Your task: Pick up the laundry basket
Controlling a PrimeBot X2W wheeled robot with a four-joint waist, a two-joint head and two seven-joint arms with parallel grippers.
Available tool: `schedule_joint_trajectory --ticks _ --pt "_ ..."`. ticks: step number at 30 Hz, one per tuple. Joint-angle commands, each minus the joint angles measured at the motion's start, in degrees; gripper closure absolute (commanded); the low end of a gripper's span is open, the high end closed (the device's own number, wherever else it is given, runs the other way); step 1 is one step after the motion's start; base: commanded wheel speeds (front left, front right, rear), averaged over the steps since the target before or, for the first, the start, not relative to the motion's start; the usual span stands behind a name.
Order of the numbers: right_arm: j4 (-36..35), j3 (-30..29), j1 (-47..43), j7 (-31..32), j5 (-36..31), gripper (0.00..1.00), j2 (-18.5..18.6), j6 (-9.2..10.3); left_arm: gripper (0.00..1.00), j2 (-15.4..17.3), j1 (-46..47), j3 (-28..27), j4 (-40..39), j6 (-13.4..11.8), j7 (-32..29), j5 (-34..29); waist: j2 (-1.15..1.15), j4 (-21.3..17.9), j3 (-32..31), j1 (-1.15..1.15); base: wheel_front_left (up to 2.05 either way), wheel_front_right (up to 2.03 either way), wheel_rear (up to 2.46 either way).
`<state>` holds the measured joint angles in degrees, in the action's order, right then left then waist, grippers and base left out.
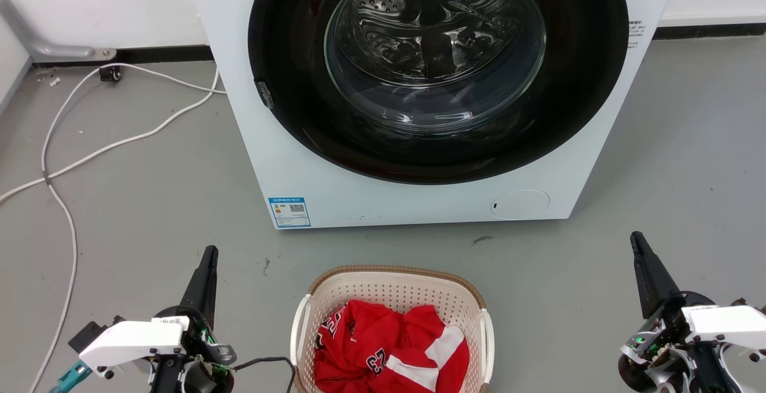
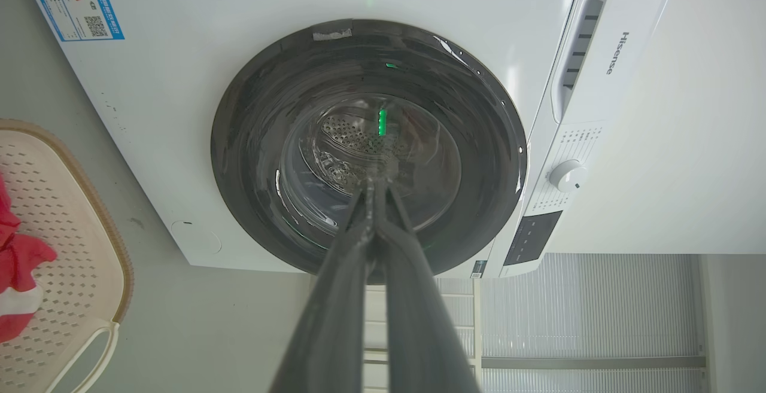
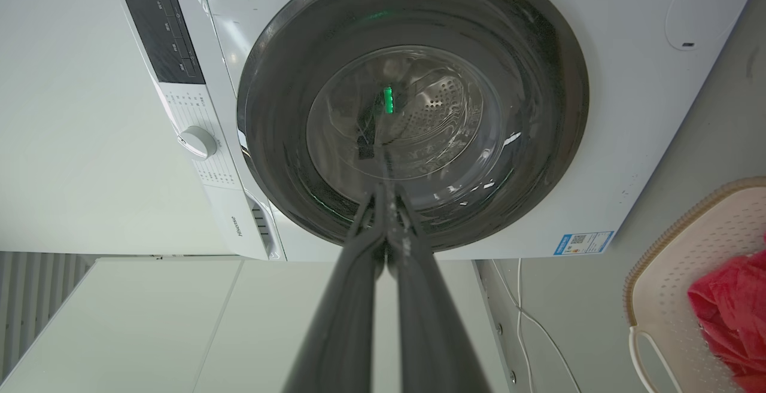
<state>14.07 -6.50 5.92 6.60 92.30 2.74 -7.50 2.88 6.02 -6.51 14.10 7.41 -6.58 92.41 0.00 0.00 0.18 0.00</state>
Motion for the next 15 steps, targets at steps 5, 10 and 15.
schedule_joint_trajectory --ticks 5,10,15 --pt "0.0 0.0 0.6 0.1 0.2 1.0 0.3 0.02 1.0 0.0 0.5 -0.1 0.0 0.3 -0.1 0.0 0.0 0.0 0.0 0.0 0.0 0.0 0.0" --pt "0.3 0.1 -0.2 -0.1 0.0 0.0 -0.1 0.0 0.0 0.0 -0.2 0.1 0.3 0.0 0.1 0.0 0.0 0.0 0.0 0.0 0.0 0.0 0.0" --pt "0.9 0.5 -1.2 -1.1 -0.9 0.0 -0.1 0.01 0.0 -0.2 -1.1 0.4 0.4 -0.1 1.1 -0.8 0.0 0.0 0.0 0.0 0.0 0.0 0.0"
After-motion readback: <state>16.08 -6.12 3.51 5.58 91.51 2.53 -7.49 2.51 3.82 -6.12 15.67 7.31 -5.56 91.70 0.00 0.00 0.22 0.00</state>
